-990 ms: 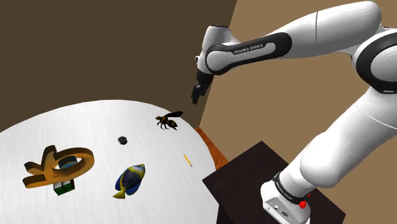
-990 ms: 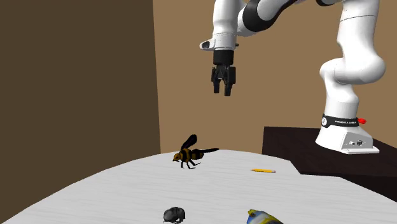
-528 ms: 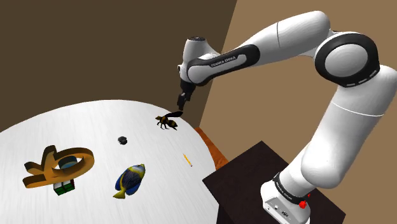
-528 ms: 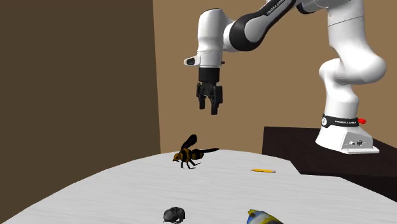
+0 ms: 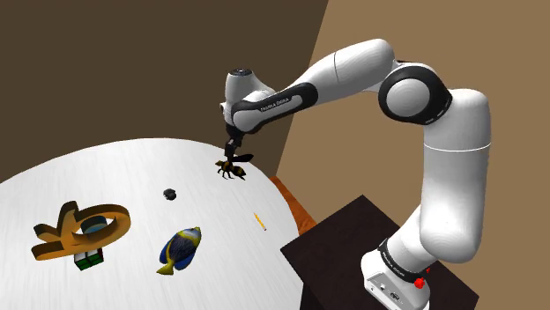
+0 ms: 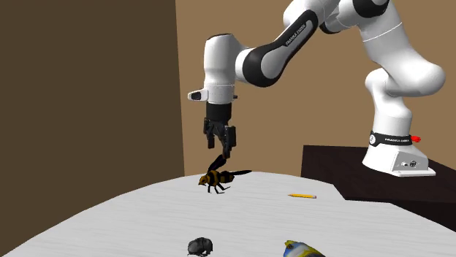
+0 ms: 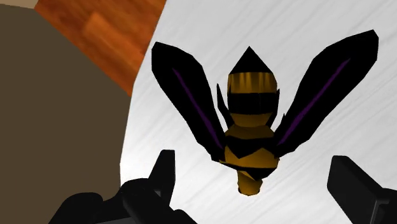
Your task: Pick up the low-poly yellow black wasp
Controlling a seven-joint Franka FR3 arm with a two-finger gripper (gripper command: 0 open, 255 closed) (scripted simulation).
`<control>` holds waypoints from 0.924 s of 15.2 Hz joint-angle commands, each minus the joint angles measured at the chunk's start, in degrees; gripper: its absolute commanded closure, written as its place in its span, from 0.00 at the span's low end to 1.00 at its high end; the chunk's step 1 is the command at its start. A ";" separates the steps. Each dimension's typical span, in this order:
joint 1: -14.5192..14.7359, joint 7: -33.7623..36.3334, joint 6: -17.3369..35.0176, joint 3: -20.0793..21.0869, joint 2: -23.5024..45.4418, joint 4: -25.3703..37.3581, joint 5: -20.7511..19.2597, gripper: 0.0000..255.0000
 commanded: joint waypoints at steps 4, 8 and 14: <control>2.57 -0.67 -0.21 -0.54 9.37 9.23 -2.50 0.00; 2.79 -0.29 1.65 -0.89 11.41 9.38 -2.93 0.00; 2.95 -0.02 2.86 -1.13 12.71 9.47 -3.20 1.00</control>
